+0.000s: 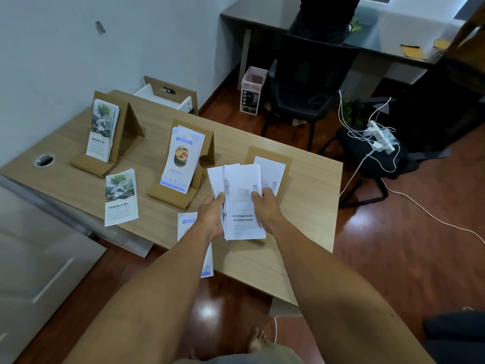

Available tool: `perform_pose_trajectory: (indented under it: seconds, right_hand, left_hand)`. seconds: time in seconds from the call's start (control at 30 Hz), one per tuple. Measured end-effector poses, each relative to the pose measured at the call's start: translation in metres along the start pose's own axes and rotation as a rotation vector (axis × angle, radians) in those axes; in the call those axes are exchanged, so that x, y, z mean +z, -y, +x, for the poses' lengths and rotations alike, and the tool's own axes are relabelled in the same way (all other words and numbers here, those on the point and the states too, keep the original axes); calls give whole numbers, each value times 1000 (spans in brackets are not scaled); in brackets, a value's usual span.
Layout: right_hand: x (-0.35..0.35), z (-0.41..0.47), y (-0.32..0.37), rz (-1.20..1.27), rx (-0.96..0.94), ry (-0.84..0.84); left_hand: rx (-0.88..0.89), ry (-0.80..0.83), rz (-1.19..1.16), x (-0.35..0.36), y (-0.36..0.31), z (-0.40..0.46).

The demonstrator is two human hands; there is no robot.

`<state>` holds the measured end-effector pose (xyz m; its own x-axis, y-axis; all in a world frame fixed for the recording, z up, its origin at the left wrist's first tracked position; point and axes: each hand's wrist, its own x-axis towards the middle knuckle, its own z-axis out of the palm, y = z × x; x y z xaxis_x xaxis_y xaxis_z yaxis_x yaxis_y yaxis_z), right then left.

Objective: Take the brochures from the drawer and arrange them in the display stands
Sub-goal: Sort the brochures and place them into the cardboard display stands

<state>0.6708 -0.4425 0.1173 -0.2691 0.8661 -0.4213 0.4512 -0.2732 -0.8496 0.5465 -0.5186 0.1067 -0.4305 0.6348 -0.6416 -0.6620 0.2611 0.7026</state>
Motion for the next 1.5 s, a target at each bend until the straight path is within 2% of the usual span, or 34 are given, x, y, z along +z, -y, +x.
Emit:
perform_pose_trajectory:
  seconds: [0.2,0.43,0.57,0.7,0.83,1.07,1.27,1.5]
  right_hand:
    - [-1,33,-23,-44,16,72]
    - [-18,13,10,-237,41,120]
    - [-25,17,12,-261,41,175]
    - [-33,19,10,-153,-24,191]
    - [-47,28,11,0,-17,72]
    - [-58,44,7,258,3,-23]
    - [-52,57,-22,326,14,-108]
    - [-49,66,-41,410,-17,-180]
  left_hand:
    - [4,30,8,-2,-5,-3]
    - [44,-11,184,-15,-5,-1]
    - [55,-28,213,-19,-5,-3]
    - [101,-58,238,-25,-8,-2]
    - [134,-99,249,-36,-15,1]
    - [52,-207,333,-51,-17,1]
    - [149,-234,324,-60,-9,6]
    - [121,-241,306,-63,-1,10]
